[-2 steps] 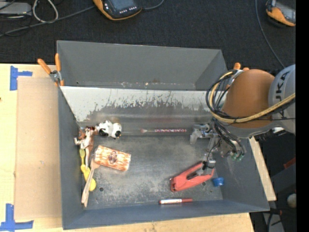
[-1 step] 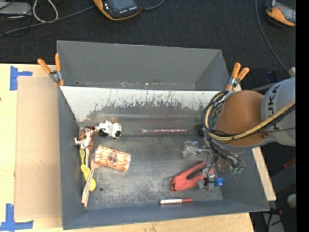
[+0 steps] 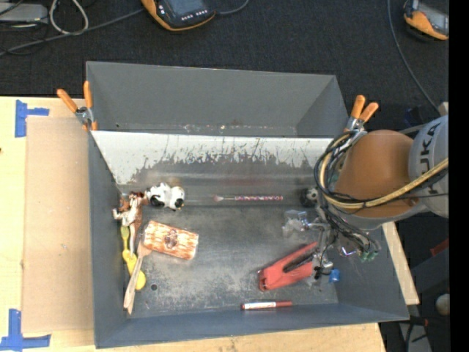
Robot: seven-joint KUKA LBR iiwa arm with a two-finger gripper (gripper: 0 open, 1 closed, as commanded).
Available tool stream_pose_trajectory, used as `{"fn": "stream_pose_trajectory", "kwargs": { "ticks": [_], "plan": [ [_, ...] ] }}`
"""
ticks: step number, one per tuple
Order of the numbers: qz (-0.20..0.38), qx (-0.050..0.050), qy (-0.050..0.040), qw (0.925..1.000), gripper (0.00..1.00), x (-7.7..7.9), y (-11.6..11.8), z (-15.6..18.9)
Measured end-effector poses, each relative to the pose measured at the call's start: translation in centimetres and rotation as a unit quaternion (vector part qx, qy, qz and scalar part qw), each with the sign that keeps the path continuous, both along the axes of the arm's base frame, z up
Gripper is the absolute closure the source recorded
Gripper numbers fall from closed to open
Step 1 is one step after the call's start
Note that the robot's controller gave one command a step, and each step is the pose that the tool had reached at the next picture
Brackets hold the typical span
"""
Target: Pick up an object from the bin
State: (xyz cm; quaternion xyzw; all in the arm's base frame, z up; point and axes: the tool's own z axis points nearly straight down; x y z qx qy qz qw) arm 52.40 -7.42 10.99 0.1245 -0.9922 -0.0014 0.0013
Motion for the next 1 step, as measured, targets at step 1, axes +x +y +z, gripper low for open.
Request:
{"fn": "stream_pose_trajectory", "kwargs": {
  "ticks": [1],
  "plan": [
    [0.017, 0.0, 0.004, 0.9998, 0.0, 0.31, 0.0, -3.2]
  ]
}}
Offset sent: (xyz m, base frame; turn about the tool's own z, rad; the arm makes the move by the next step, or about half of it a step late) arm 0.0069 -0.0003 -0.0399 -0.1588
